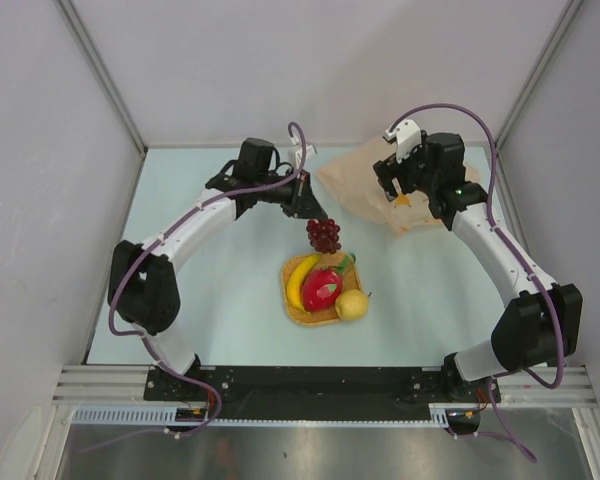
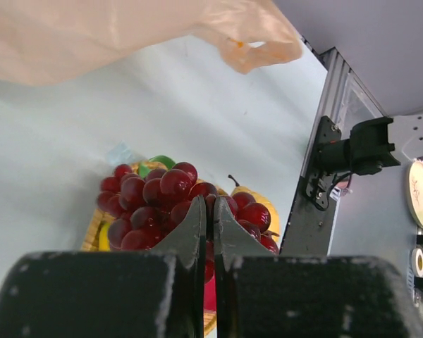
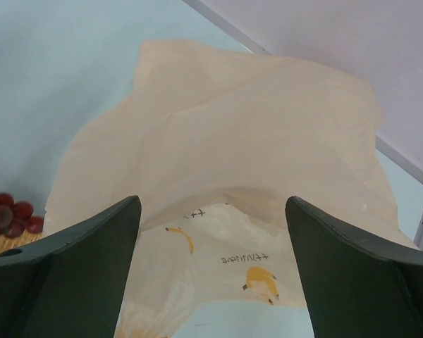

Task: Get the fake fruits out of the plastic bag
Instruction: Place the fake fruit on the plate.

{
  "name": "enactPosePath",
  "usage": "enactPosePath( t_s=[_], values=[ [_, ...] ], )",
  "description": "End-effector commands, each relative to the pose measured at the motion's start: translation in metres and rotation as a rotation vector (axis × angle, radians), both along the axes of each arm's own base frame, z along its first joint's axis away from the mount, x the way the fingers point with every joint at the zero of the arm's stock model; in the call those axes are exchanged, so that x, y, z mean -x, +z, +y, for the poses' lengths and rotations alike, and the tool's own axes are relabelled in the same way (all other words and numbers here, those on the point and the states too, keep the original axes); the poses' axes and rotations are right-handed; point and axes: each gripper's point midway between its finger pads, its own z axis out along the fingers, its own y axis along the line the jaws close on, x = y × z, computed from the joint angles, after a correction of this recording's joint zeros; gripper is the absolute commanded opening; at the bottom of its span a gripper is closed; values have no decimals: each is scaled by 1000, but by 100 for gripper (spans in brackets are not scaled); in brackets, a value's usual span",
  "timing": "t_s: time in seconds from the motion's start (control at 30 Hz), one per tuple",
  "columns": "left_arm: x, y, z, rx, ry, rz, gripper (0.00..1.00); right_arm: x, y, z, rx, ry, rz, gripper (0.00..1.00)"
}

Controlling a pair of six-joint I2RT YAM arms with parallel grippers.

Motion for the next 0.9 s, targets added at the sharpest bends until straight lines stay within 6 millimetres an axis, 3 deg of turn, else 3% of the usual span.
enactPosePath(
  t_s=[0.0,0.17,0.47,0.87],
  values=[
    [22,47,-5,59,-61,-115,0,2,25,-3,-34,3,-78,89],
    [33,29,-2,31,-67,-88,0,2,21,-1,-36,11,-71,89],
    [41,-23,8,-71,-64,-36,0,4,17,-4,-33,11,-66,90],
    [54,-41,18,-131,-69,-35,1,7,10,-9,-38,2,-52,90]
  ],
)
